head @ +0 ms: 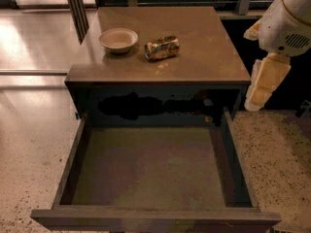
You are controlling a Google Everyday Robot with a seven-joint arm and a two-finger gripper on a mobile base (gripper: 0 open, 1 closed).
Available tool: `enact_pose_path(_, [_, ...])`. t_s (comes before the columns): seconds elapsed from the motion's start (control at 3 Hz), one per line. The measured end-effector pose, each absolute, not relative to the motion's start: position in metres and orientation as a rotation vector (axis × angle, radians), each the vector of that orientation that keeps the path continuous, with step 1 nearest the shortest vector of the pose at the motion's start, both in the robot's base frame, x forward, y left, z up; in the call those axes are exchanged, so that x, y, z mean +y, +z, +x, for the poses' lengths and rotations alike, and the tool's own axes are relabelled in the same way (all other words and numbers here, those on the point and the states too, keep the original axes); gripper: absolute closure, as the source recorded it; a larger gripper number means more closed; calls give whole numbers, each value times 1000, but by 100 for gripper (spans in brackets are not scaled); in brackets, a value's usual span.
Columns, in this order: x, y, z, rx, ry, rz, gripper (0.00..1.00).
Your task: Place orange can into top drawer
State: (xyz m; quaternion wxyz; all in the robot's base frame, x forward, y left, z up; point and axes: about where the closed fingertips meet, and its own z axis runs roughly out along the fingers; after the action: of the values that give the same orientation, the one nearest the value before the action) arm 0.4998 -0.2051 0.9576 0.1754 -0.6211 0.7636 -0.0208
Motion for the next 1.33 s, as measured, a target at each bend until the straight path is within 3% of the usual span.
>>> enact_pose_path(0.67, [-167,919,649,2034,6,-1844,0])
enact_pose_path(1.33, [-168,929,654,2017,-10,-1817,0])
